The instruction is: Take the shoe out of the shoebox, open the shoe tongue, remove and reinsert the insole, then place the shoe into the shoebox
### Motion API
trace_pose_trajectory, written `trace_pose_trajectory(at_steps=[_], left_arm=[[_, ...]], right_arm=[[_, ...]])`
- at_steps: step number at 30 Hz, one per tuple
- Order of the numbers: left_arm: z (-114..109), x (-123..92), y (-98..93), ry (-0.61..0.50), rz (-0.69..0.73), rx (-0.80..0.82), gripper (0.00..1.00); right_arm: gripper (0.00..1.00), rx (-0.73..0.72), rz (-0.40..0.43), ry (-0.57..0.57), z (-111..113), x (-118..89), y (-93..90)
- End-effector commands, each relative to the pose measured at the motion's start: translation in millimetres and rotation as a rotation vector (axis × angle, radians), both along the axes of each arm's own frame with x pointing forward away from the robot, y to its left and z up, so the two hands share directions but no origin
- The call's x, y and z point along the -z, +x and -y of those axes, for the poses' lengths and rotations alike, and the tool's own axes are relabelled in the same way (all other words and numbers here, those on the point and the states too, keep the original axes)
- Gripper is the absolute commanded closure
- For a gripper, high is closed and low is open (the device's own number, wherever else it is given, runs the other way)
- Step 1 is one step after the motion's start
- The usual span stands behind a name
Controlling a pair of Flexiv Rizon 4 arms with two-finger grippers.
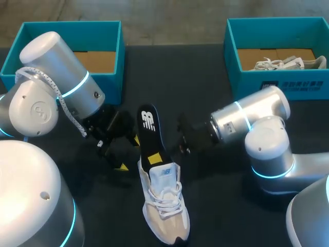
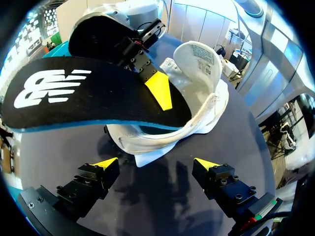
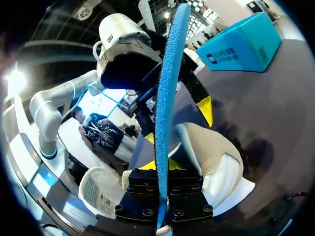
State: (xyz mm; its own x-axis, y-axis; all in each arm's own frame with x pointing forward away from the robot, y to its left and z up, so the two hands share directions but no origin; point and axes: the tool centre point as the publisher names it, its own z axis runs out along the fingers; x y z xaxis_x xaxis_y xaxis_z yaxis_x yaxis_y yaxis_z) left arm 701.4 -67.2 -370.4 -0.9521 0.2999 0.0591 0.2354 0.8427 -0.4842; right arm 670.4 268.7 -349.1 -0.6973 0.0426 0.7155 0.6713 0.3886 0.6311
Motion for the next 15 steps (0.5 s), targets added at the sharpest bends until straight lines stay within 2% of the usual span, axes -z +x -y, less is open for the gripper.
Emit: trace_pose_trajectory(at_steps=[1,15], left_arm=[[0.1,0.0,-0.4,0.002,0.001,0.0,0.0],[0.1,0.0,-0.4,0.002,0.001,0.0,0.0]], right_arm=[[1.0,-0.005,-0.012,-0.012,-1.5,4.4,-2.9],[1.0,-0.034,-0.038,-0.027,0.7,11.9,-17.0]])
